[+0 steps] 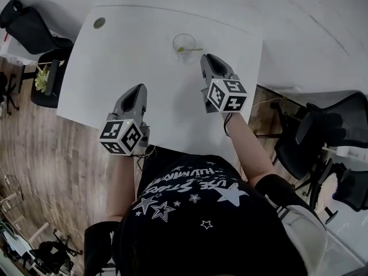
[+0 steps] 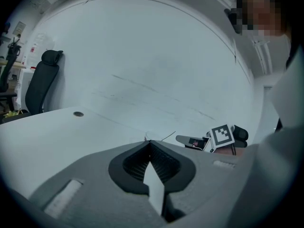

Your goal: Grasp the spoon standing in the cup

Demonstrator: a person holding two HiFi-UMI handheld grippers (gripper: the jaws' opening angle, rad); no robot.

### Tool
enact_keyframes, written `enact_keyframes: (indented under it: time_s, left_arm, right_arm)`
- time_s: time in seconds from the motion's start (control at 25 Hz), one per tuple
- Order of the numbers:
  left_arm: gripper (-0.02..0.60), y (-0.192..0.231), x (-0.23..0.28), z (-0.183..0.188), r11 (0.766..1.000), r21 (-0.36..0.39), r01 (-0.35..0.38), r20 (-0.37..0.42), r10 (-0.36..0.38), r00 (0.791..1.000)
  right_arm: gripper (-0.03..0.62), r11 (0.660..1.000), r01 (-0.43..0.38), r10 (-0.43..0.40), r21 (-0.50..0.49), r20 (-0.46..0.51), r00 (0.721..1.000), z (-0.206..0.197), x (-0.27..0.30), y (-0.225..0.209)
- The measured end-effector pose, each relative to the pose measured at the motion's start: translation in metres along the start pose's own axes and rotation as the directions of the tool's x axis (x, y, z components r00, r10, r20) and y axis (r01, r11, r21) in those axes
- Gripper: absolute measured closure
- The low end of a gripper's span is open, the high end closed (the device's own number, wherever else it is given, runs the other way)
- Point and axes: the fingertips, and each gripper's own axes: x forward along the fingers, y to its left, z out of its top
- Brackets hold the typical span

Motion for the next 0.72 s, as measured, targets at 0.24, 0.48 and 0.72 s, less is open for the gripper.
enact_keyframes:
  time_s: [0.24,0.48,0.72]
  left_arm:
    - [0.574,0.01,0.009,-0.002,1.0,-0.013,0.023,-0.021,-0.024,1.0]
    - [0.574,0.016,0.017,-0.001,0.999,-0.023,0.038,-0.025,-0.039,0.999]
    - [0.574,0.017,0.019,-0.001,0.998,-0.037,0.045,-0.014,-0.046,0.999]
  right_arm:
    - [0.492,0.999,-0.018,0.018,0.03,-0.001,1.0,-0.001,0.015,0.009]
    - [0.465,0.999,-0.011,0.011,0.05,-0.011,1.0,-0.003,0.025,0.012]
    - [0.469,0.999,0.012,-0.011,0.051,-0.017,1.0,-0.002,0.032,0.007]
